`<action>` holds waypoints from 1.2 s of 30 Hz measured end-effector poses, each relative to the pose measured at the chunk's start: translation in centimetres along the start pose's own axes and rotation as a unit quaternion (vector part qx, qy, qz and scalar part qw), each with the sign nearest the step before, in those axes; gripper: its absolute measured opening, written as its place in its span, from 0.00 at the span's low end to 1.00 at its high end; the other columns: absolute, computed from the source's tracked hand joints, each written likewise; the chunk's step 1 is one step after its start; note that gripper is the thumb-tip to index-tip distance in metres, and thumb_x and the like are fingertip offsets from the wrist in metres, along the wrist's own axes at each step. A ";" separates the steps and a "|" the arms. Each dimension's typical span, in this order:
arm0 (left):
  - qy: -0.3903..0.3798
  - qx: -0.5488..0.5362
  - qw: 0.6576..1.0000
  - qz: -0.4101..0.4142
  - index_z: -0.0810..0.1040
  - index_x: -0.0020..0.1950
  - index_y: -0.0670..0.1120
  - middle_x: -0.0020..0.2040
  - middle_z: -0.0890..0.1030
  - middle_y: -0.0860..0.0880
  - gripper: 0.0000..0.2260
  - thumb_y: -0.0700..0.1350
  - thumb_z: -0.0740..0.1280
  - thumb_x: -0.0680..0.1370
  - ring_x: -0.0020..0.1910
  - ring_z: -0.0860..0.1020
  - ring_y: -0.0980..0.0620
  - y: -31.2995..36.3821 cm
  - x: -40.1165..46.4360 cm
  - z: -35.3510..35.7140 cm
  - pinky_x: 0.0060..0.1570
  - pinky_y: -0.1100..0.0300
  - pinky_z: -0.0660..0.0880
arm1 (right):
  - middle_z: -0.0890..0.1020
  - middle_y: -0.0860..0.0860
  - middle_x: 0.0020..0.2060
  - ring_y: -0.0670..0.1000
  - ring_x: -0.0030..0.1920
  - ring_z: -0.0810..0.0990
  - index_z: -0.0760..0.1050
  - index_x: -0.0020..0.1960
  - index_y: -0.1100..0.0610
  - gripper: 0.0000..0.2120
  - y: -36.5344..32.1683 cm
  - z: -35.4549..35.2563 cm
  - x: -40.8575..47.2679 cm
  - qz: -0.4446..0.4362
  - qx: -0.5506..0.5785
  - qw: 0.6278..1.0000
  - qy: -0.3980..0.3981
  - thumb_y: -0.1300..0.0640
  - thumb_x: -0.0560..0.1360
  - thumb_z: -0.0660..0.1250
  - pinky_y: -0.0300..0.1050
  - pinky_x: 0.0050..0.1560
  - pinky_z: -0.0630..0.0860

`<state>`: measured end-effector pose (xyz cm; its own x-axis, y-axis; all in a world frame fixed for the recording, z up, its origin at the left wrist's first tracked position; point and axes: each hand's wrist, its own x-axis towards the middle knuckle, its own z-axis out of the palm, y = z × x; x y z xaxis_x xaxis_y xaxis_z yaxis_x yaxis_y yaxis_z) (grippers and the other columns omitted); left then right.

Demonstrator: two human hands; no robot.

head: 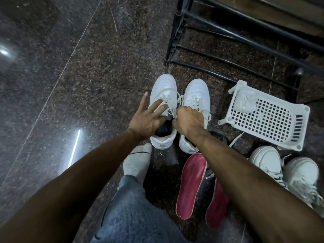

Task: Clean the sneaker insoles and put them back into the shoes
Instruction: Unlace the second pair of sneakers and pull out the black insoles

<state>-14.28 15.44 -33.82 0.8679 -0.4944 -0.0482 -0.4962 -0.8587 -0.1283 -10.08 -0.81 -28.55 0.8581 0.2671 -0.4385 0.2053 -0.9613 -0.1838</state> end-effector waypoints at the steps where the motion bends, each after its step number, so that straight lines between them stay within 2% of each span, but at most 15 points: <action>1: -0.022 0.023 0.999 -0.002 0.80 0.56 0.50 0.73 0.68 0.45 0.12 0.47 0.59 0.79 0.75 0.61 0.40 0.3 0.9 0.0 0.69 0.28 0.39 | 0.79 0.55 0.43 0.59 0.46 0.79 0.72 0.43 0.57 0.03 -0.1 -0.1 0.1 0.007 0.015 1.000 -0.009 0.58 0.74 0.65 0.46 0.40 0.69; 3: -0.067 0.074 0.995 -0.028 0.78 0.62 0.48 0.76 0.63 0.43 0.14 0.47 0.57 0.81 0.76 0.58 0.37 0.8 2.6 0.2 0.68 0.29 0.37 | 0.76 0.53 0.37 0.59 0.41 0.78 0.67 0.35 0.56 0.09 -0.1 -0.1 0.3 0.024 0.041 0.999 -0.021 0.59 0.73 0.65 0.46 0.38 0.68; 5: -0.100 0.104 0.988 -0.053 0.81 0.57 0.48 0.75 0.63 0.41 0.12 0.46 0.59 0.80 0.73 0.62 0.35 1.2 3.7 0.3 0.69 0.29 0.40 | 0.75 0.52 0.34 0.58 0.38 0.77 0.65 0.33 0.55 0.12 0.0 0.0 0.5 0.037 0.059 0.997 -0.026 0.61 0.72 0.65 0.46 0.36 0.67; 7: -0.112 0.109 0.986 -0.061 0.82 0.52 0.48 0.74 0.64 0.41 0.10 0.45 0.61 0.79 0.70 0.65 0.35 1.4 4.2 0.4 0.69 0.28 0.42 | 0.75 0.52 0.34 0.58 0.38 0.77 0.66 0.33 0.56 0.11 0.2 0.1 0.5 0.040 0.065 0.997 -0.024 0.62 0.72 0.64 0.45 0.35 0.67; 11: -0.129 0.037 0.989 -0.065 0.81 0.55 0.47 0.76 0.60 0.42 0.13 0.45 0.57 0.81 0.69 0.66 0.38 0.9 4.8 -0.3 0.73 0.36 0.50 | 0.74 0.53 0.37 0.57 0.38 0.74 0.69 0.40 0.57 0.05 0.2 0.2 0.2 0.034 0.049 0.998 -0.013 0.61 0.73 0.64 0.47 0.37 0.69; 12: -0.139 -0.014 0.989 -0.057 0.80 0.56 0.46 0.76 0.59 0.43 0.13 0.46 0.57 0.82 0.69 0.67 0.40 0.4 4.7 -0.9 0.71 0.39 0.60 | 0.73 0.53 0.38 0.57 0.38 0.73 0.69 0.41 0.57 0.04 0.2 0.1 0.1 0.035 0.040 0.999 -0.012 0.61 0.74 0.64 0.47 0.38 0.68; 14: -0.134 -0.109 0.985 -0.027 0.78 0.57 0.45 0.75 0.60 0.46 0.13 0.48 0.57 0.81 0.62 0.73 0.44 -0.9 4.4 -1.8 0.50 0.47 0.75 | 0.75 0.54 0.39 0.58 0.38 0.72 0.70 0.41 0.57 0.04 0.4 0.1 -0.2 0.040 0.027 0.999 -0.005 0.62 0.74 0.64 0.47 0.38 0.68; 15: -0.117 -0.141 0.983 -0.010 0.77 0.57 0.44 0.73 0.63 0.47 0.13 0.49 0.57 0.81 0.55 0.77 0.44 -1.7 4.1 -1.9 0.41 0.50 0.75 | 0.77 0.55 0.40 0.58 0.38 0.73 0.70 0.41 0.58 0.04 0.4 0.3 -0.4 0.039 0.026 0.999 0.000 0.62 0.74 0.63 0.47 0.38 0.68; 17: -0.090 -0.183 0.979 0.007 0.76 0.53 0.44 0.66 0.70 0.47 0.15 0.51 0.56 0.78 0.43 0.79 0.42 -3.1 3.6 -1.7 0.37 0.51 0.75 | 0.79 0.56 0.45 0.60 0.41 0.77 0.75 0.44 0.60 0.02 0.5 0.8 -0.7 0.029 0.027 0.999 0.016 0.63 0.75 0.63 0.47 0.38 0.69; 21: -0.092 -0.270 0.957 -0.056 0.76 0.49 0.45 0.56 0.76 0.48 0.09 0.50 0.62 0.77 0.44 0.78 0.42 -3.8 3.6 -0.9 0.42 0.50 0.75 | 0.74 0.55 0.56 0.61 0.45 0.80 0.75 0.60 0.58 0.11 -0.1 1.7 -2.0 0.004 0.030 0.996 0.086 0.60 0.78 0.62 0.51 0.41 0.75; 23: -0.095 -0.283 0.951 -0.078 0.77 0.49 0.46 0.56 0.77 0.49 0.08 0.49 0.64 0.77 0.47 0.78 0.43 -3.4 4.0 -1.1 0.44 0.51 0.74 | 0.75 0.54 0.56 0.61 0.44 0.81 0.75 0.59 0.57 0.11 -0.9 2.1 -3.4 -0.008 0.065 0.992 0.109 0.58 0.78 0.60 0.51 0.43 0.76; 27: -0.106 -0.311 0.936 -0.124 0.80 0.49 0.46 0.55 0.79 0.50 0.08 0.49 0.66 0.76 0.51 0.78 0.46 -3.3 4.6 -1.4 0.50 0.50 0.75 | 0.80 0.57 0.51 0.63 0.51 0.80 0.78 0.50 0.59 0.08 -2.5 3.1 -4.9 0.042 0.115 0.992 -0.022 0.61 0.75 0.61 0.50 0.45 0.74; 30: -0.136 -0.310 0.930 -0.139 0.80 0.47 0.46 0.55 0.80 0.50 0.10 0.51 0.65 0.75 0.51 0.79 0.45 -3.2 5.2 -1.7 0.51 0.48 0.76 | 0.79 0.59 0.57 0.64 0.58 0.77 0.76 0.57 0.60 0.12 -3.0 3.1 -3.7 0.142 0.155 0.975 -0.077 0.58 0.75 0.64 0.52 0.52 0.74; 33: -0.160 -0.315 0.922 -0.160 0.81 0.46 0.46 0.52 0.81 0.49 0.15 0.53 0.60 0.70 0.50 0.79 0.43 -3.2 5.5 -1.9 0.50 0.47 0.77 | 0.77 0.58 0.62 0.61 0.61 0.77 0.69 0.66 0.63 0.23 -3.9 3.7 -2.8 0.155 0.123 0.977 -0.077 0.55 0.75 0.67 0.52 0.56 0.74; 36: -0.165 -0.316 0.920 -0.165 0.81 0.46 0.46 0.52 0.81 0.49 0.11 0.51 0.63 0.73 0.50 0.79 0.44 -3.0 5.5 -1.7 0.50 0.47 0.76 | 0.75 0.58 0.64 0.60 0.63 0.76 0.67 0.69 0.63 0.27 -3.9 4.1 -1.4 0.170 0.122 0.972 -0.107 0.53 0.73 0.68 0.52 0.57 0.73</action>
<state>-8.04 15.04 -31.98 0.8816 -0.2142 -0.4206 -0.0278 -0.9131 0.4067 -14.03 2.87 -30.82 0.7333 -0.0308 -0.6792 -0.2142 -0.9586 -0.1877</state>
